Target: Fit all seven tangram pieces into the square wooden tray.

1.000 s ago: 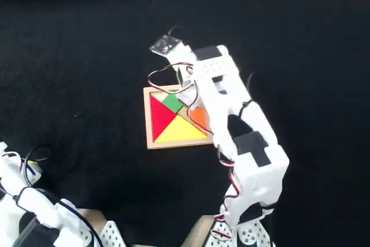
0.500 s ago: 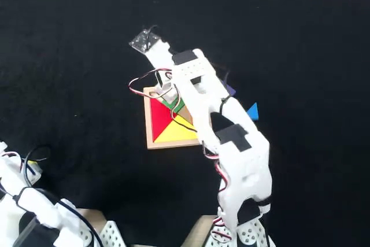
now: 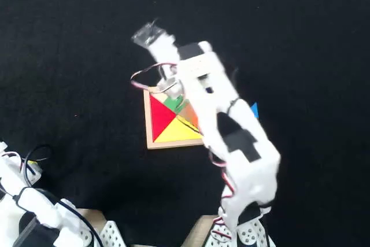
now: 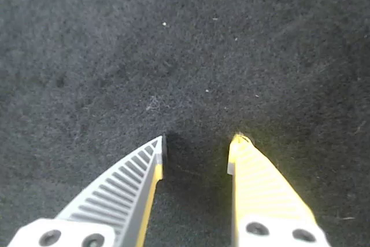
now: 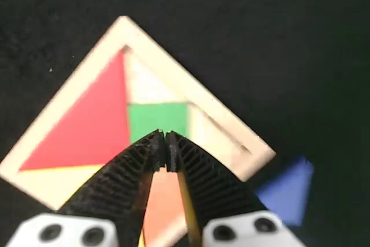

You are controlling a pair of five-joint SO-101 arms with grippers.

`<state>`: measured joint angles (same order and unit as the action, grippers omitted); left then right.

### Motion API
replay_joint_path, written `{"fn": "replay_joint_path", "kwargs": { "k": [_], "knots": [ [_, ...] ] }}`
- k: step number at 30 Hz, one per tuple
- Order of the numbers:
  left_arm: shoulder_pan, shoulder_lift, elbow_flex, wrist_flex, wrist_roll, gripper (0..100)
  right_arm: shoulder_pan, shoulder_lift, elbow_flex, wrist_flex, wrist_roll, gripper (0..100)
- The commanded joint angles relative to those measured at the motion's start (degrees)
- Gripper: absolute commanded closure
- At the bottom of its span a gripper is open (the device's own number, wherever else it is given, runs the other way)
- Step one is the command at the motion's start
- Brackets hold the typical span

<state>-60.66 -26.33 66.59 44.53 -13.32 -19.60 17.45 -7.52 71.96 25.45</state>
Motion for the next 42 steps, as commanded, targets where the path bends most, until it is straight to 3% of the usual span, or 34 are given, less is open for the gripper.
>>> {"fn": "replay_joint_path", "kwargs": {
  "k": [1, 7, 15, 19, 21, 27, 33, 35, 38, 39, 42],
  "knots": [
    [1.01, 0.35, 0.31, -0.09, -0.44, 81, 6.51, -14.81, -1.45, 4.22, -0.18, 98.7],
    [1.01, 0.35, 0.31, -0.09, -0.44, 81, 17.14, -26.68, 8.84, 7.74, -0.09, 98.7],
    [0.84, 0.44, 0.31, -0.18, -0.44, 81, 27.78, -28.26, 22.02, 7.38, 6.59, 98.4],
    [1.01, 0.35, 0.31, 0.00, -0.44, 81, 34.73, -26.86, 26.51, 2.20, 6.59, 98.2],
    [1.10, 0.26, 0.31, 0.00, -0.44, 81, 34.37, -25.10, 30.20, -1.58, 5.36, 95.4],
    [1.01, 0.26, 0.31, 0.00, -0.44, 81, 28.22, -17.45, 32.31, -7.91, -0.18, 72.0],
    [1.01, 0.35, 0.31, -0.09, -0.44, 81, 26.99, -12.09, 26.33, -9.23, 1.14, 76.4],
    [1.01, 0.35, 0.31, -0.18, -0.44, 81, 26.99, -12.00, 24.13, -8.09, 11.34, 79.0],
    [1.01, 0.35, 0.31, -0.18, -0.44, 81, 27.16, -12.09, 23.43, -5.10, 39.65, 81.0],
    [1.01, 0.35, 0.31, -0.18, -0.44, 81, 27.25, -12.09, 23.43, -4.40, 45.89, 81.1],
    [1.01, 0.44, 0.31, -0.26, -0.44, 81, 27.34, -11.91, 21.93, -2.73, 54.59, 81.0]
  ]
}}
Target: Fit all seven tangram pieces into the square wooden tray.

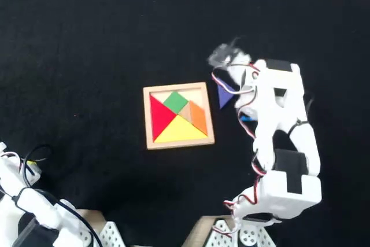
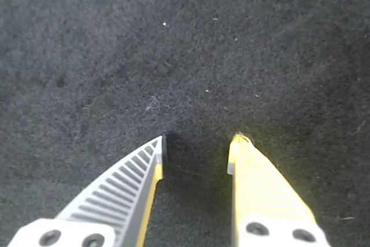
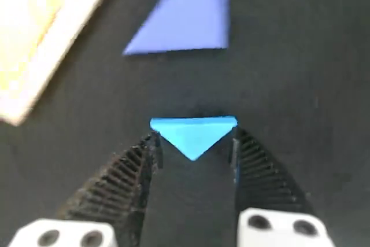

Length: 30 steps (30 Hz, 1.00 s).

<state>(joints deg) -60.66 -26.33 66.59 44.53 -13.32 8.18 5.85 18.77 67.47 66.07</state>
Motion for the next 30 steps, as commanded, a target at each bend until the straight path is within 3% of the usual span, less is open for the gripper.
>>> {"fn": "replay_joint_path", "kwargs": {
  "k": [1, 5, 7, 21, 25, 30],
  "knots": [
    [0.92, 0.44, 0.31, -0.26, -0.44, 81, -0.35, -0.13, -4.70, 2.55, 16.00, 81.0],
    [0.75, 0.53, 0.31, -0.35, -0.44, 81, -0.70, 0.04, -4.70, 8.44, 28.66, 81.0],
    [0.66, 0.53, 0.31, -0.35, -0.44, 81, -0.53, 0.04, -4.62, 9.93, 31.47, 81.0],
    [0.66, 0.62, 0.31, -0.35, -0.44, 81, 1.67, 8.92, -4.35, 0.70, 31.65, 81.0],
    [0.92, 0.53, 0.31, -0.18, -0.44, 81, 1.67, 9.27, -4.79, -2.64, 28.04, 81.0],
    [0.92, 0.44, 0.31, 0.00, -0.44, 81, 1.32, 9.36, -4.35, -14.42, 14.68, 81.1]
  ]
}}
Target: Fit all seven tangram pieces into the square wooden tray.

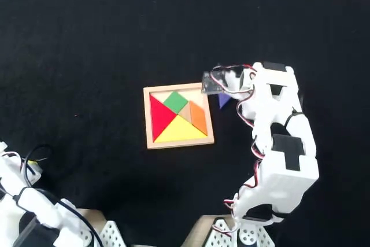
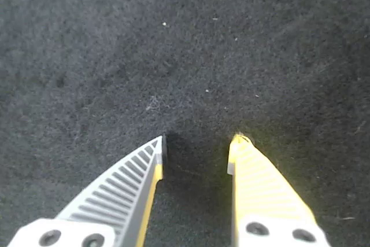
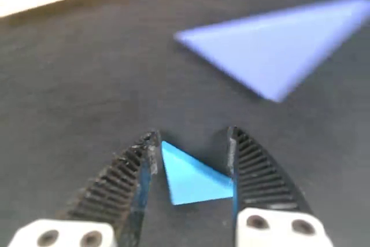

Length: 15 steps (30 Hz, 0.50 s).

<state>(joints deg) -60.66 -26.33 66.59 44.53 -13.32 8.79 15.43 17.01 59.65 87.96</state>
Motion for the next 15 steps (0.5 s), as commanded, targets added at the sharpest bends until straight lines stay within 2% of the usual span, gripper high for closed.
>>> {"fn": "replay_joint_path", "kwargs": {
  "k": [1, 6, 8, 11, 14, 15],
  "knots": [
    [0.92, 0.44, 0.31, 0.00, -0.44, 81, 0.70, -0.13, -2.59, -8.88, -9.93, 81.1],
    [0.92, 0.44, 0.31, 0.00, -0.44, 81, 1.14, -0.66, -2.95, -19.08, -24.44, 81.1],
    [0.92, 0.44, 0.31, 0.00, -0.44, 81, 1.85, -0.84, -3.21, -21.01, -28.13, 81.1],
    [0.92, 0.44, 0.31, 0.00, -0.44, 81, 2.55, -2.59, -3.82, -19.08, -28.75, 81.1],
    [0.92, 0.44, 0.31, 0.00, -0.44, 81, 3.16, -6.29, -3.82, -10.64, -27.52, 80.8],
    [0.92, 0.44, 0.31, 0.00, -0.44, 81, 3.16, -7.78, -3.65, -6.24, -24.53, 80.8]
  ]
}}
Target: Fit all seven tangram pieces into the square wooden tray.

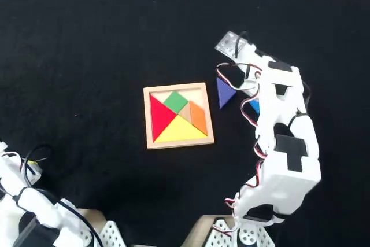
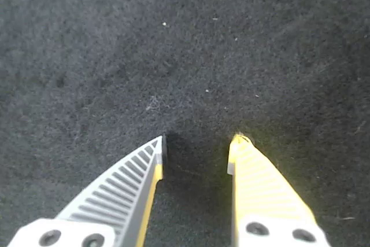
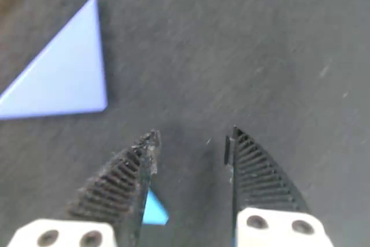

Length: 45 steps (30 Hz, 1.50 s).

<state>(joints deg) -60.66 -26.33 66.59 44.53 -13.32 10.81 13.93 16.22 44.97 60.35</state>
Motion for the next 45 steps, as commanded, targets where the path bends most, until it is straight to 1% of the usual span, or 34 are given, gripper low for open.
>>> {"fn": "replay_joint_path", "kwargs": {
  "k": [1, 3, 4, 5, 9, 11, 14, 16, 23, 30, 33, 40, 42, 45],
  "knots": [
    [0.92, 0.44, 0.31, 0.00, -0.44, 81, 1.05, -7.78, -2.77, 13.71, 8.00, 80.7],
    [0.92, 0.44, 0.31, 0.00, -0.44, 81, 1.41, -9.98, -2.95, 23.91, 18.73, 80.6],
    [0.92, 0.44, 0.31, 0.00, -0.44, 81, 1.67, -10.77, -3.03, 26.81, 22.95, 80.6],
    [0.92, 0.44, 0.31, 0.00, -0.44, 81, 2.29, -11.03, -2.77, 27.87, 25.49, 80.6],
    [1.01, 0.35, 0.31, 0.00, -0.44, 81, 4.04, -8.31, -2.68, 23.65, 26.37, 79.7],
    [1.01, 0.44, 0.31, 0.00, -0.44, 81, 4.66, -5.49, -3.03, 21.80, 26.37, 73.4],
    [0.84, 0.44, 0.31, 0.00, -0.44, 81, 4.84, -1.89, -3.21, 19.34, 26.37, 59.8],
    [0.92, 0.44, 0.31, -0.09, -0.44, 81, 4.66, -0.48, -3.21, 18.81, 26.37, 56.2],
    [0.92, 0.44, 0.31, -0.09, -0.44, 81, 3.78, 1.98, -3.21, 18.37, 26.37, 62.2],
    [0.92, 0.53, 0.31, -0.18, -0.44, 81, 4.75, 5.85, -6.20, 17.76, 26.46, 66.0],
    [0.84, 0.53, 0.31, -0.18, -0.44, 81, 4.84, 7.52, -7.69, 17.85, 26.46, 71.1],
    [0.84, 0.53, 0.31, -0.18, -0.44, 81, 4.40, 8.48, -8.04, 17.67, 26.37, 87.0],
    [0.84, 0.53, 0.31, -0.18, -0.44, 81, 4.40, 8.22, -8.13, 17.67, 26.37, 89.6],
    [0.84, 0.53, 0.31, -0.18, -0.44, 81, 4.40, 8.13, -8.13, 17.67, 26.37, 90.5]
  ]
}}
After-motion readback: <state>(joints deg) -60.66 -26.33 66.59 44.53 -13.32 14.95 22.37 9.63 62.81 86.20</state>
